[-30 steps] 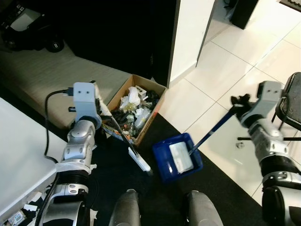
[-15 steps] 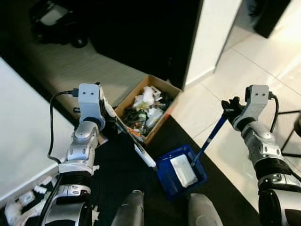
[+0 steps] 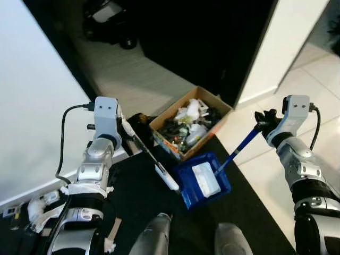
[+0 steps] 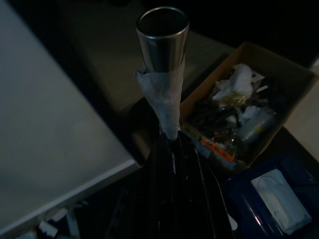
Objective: Sweep floor
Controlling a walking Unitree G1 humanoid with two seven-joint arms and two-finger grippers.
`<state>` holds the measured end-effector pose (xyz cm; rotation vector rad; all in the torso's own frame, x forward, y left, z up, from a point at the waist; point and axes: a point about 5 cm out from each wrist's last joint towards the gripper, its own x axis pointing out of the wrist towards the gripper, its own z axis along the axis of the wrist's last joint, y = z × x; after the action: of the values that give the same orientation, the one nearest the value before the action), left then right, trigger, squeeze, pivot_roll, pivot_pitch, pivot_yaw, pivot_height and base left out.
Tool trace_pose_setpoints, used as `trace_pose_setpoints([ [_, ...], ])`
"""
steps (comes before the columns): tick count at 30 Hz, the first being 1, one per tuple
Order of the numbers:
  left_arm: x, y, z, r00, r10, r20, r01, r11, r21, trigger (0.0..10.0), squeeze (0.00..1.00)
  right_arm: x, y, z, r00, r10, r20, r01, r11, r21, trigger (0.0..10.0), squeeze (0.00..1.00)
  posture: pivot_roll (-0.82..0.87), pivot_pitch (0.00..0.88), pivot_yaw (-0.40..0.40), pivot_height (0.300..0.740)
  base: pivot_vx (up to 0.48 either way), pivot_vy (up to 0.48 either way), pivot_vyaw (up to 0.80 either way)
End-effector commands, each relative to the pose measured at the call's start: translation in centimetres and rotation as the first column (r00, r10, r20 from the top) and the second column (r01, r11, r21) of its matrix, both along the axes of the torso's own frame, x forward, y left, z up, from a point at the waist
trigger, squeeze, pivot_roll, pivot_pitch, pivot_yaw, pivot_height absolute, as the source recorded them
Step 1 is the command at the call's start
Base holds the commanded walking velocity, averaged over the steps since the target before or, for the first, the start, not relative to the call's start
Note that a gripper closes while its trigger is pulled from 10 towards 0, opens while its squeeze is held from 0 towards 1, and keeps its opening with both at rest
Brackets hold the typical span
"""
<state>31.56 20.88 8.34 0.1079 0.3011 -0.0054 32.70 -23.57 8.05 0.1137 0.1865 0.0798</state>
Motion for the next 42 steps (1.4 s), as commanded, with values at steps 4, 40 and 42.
trace_pose_setpoints([
  [4, 0.0, 0.7, 0.4, 1.000, 0.004, 0.001, -0.004, 1.000, 0.011, 10.0, 0.00, -0.1, -0.4, 0.5, 0.999, -0.019, 0.035, 0.019, 1.000, 0.003, 10.0, 0.00, 0.00, 0.037, 0.036, 0.740, 0.000, 0.000, 0.80],
  [40, 0.8, -0.4, -0.1, 0.996, -0.052, -0.066, 0.050, 0.998, -0.037, 10.0, 0.00, 0.0, -3.3, 2.5, 0.984, -0.145, 0.108, 0.147, 0.989, -0.017, 10.0, 0.00, 0.01, 0.051, 0.042, 0.740, 0.000, -0.122, 0.13],
  [42, 0.8, -0.3, 0.0, 0.996, -0.061, -0.067, 0.059, 0.998, -0.036, 10.0, 0.00, 0.1, -3.9, 3.3, 0.981, -0.150, 0.121, 0.156, 0.987, -0.039, 10.0, 0.00, 0.00, 0.053, 0.042, 0.740, 0.000, 0.000, 0.00],
])
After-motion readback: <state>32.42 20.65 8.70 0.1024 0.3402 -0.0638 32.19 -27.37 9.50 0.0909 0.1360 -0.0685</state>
